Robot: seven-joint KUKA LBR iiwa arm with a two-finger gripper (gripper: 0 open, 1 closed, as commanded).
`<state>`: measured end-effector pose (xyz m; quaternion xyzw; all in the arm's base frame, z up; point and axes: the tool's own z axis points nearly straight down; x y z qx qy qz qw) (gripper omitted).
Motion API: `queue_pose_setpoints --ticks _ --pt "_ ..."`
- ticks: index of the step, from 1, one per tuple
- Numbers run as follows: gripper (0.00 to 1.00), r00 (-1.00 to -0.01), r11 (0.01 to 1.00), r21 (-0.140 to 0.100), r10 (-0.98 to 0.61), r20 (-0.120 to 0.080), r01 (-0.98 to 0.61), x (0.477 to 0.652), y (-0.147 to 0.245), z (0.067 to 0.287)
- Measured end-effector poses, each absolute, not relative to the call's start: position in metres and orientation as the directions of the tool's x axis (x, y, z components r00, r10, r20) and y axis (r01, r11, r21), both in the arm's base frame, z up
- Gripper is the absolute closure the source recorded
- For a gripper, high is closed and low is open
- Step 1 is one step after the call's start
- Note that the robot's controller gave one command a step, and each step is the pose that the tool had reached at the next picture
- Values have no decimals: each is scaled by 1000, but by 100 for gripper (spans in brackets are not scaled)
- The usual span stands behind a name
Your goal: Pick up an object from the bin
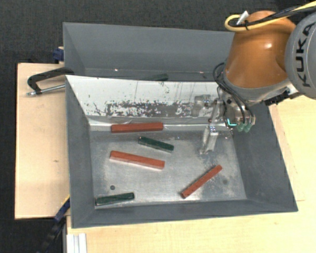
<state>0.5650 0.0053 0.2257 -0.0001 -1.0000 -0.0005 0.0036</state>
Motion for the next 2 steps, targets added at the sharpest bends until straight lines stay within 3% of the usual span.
queue_pose_setpoints --ticks 1,2 --pt "0 -1000 1000 1 0 -2 0 567 5 230" --pt "0 -997 997 2 72 -6 72 571 -11 165"
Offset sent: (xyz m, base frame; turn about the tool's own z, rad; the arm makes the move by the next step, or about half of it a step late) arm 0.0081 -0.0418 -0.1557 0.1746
